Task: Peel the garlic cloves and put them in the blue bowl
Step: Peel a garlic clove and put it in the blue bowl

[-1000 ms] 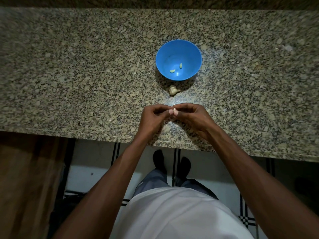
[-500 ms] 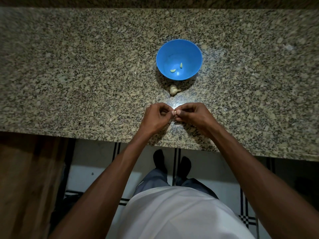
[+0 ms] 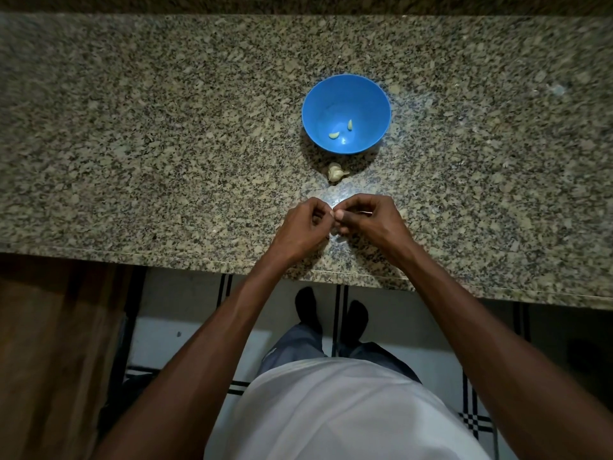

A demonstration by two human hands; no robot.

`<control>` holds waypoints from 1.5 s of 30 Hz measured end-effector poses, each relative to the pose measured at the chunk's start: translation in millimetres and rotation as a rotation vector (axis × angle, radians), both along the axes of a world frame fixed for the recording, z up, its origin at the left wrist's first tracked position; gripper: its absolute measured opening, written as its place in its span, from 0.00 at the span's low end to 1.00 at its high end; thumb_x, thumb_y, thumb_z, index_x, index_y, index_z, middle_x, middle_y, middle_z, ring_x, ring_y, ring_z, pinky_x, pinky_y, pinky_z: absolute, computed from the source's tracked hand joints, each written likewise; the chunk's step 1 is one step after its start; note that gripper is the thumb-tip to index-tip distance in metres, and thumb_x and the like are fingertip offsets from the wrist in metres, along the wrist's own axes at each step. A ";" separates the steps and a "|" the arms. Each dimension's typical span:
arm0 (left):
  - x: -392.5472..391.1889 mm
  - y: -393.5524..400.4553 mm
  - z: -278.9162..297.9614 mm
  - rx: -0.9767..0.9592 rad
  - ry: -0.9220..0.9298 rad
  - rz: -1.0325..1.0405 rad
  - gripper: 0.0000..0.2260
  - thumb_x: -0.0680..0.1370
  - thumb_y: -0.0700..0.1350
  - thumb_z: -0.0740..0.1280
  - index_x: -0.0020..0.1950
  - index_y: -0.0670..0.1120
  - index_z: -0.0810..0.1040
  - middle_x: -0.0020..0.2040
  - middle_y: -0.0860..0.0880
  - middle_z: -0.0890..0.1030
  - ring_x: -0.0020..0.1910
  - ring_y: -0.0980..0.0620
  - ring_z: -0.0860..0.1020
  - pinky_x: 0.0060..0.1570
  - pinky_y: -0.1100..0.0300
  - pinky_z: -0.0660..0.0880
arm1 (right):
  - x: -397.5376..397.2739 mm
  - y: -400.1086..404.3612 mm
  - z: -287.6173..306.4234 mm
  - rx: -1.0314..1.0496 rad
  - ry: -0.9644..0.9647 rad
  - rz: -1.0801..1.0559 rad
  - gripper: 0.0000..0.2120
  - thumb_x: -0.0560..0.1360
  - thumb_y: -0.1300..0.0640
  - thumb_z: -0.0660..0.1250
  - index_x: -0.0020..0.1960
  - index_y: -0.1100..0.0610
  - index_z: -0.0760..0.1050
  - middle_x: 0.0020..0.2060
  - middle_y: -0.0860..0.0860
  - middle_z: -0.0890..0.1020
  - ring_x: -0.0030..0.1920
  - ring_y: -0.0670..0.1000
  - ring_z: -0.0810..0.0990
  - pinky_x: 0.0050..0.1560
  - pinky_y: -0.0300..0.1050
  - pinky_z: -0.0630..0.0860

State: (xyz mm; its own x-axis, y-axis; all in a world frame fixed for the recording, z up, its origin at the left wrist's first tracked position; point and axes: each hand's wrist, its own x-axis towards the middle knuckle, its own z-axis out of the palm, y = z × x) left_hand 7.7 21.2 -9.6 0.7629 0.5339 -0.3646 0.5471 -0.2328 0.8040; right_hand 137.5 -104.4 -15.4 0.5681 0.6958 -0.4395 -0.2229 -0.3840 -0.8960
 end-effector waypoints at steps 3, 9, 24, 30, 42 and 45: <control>-4.3 2.0 -1.1 -0.186 -0.056 0.123 0.07 0.83 0.47 0.68 0.54 0.45 0.80 0.46 0.45 0.84 0.43 0.46 0.83 0.46 0.50 0.81 | -0.1 -1.9 -4.9 -0.004 0.036 -0.027 0.05 0.77 0.65 0.76 0.51 0.66 0.84 0.42 0.63 0.87 0.43 0.66 0.86 0.53 0.66 0.83; -16.4 8.0 -12.0 -0.010 -0.016 0.220 0.05 0.75 0.38 0.76 0.46 0.48 0.86 0.43 0.53 0.87 0.43 0.55 0.85 0.50 0.49 0.84 | 1.1 -7.0 -8.1 0.061 0.166 -0.079 0.09 0.77 0.68 0.74 0.56 0.68 0.83 0.48 0.69 0.86 0.45 0.61 0.86 0.59 0.64 0.83; -7.3 0.3 -2.7 -0.194 -0.132 0.222 0.11 0.79 0.52 0.75 0.51 0.44 0.88 0.41 0.47 0.88 0.42 0.49 0.87 0.43 0.57 0.83 | -0.5 -0.7 -1.5 -0.105 -0.206 -0.009 0.13 0.72 0.65 0.77 0.54 0.54 0.83 0.43 0.50 0.88 0.43 0.53 0.88 0.46 0.57 0.87; -4.1 -3.1 -3.7 -0.274 -0.160 0.329 0.07 0.78 0.41 0.76 0.53 0.37 0.86 0.42 0.42 0.88 0.39 0.51 0.86 0.40 0.63 0.81 | -5.2 -0.5 -1.3 -0.075 -0.201 -0.017 0.12 0.73 0.62 0.79 0.55 0.55 0.85 0.44 0.51 0.88 0.43 0.52 0.89 0.47 0.59 0.87; -2.6 -4.5 -6.6 -0.248 -0.198 0.331 0.06 0.79 0.41 0.75 0.54 0.42 0.86 0.50 0.48 0.88 0.50 0.54 0.86 0.52 0.59 0.83 | -5.1 -4.4 3.0 0.070 0.188 -0.092 0.10 0.76 0.62 0.77 0.55 0.64 0.86 0.48 0.59 0.89 0.52 0.58 0.88 0.61 0.55 0.83; -2.6 -4.6 -5.2 -0.207 -0.189 0.280 0.06 0.79 0.41 0.75 0.55 0.43 0.86 0.50 0.49 0.88 0.50 0.57 0.86 0.50 0.64 0.82 | -3.4 -4.7 4.6 0.084 0.175 -0.068 0.11 0.75 0.62 0.78 0.55 0.66 0.85 0.48 0.61 0.88 0.50 0.60 0.88 0.57 0.56 0.85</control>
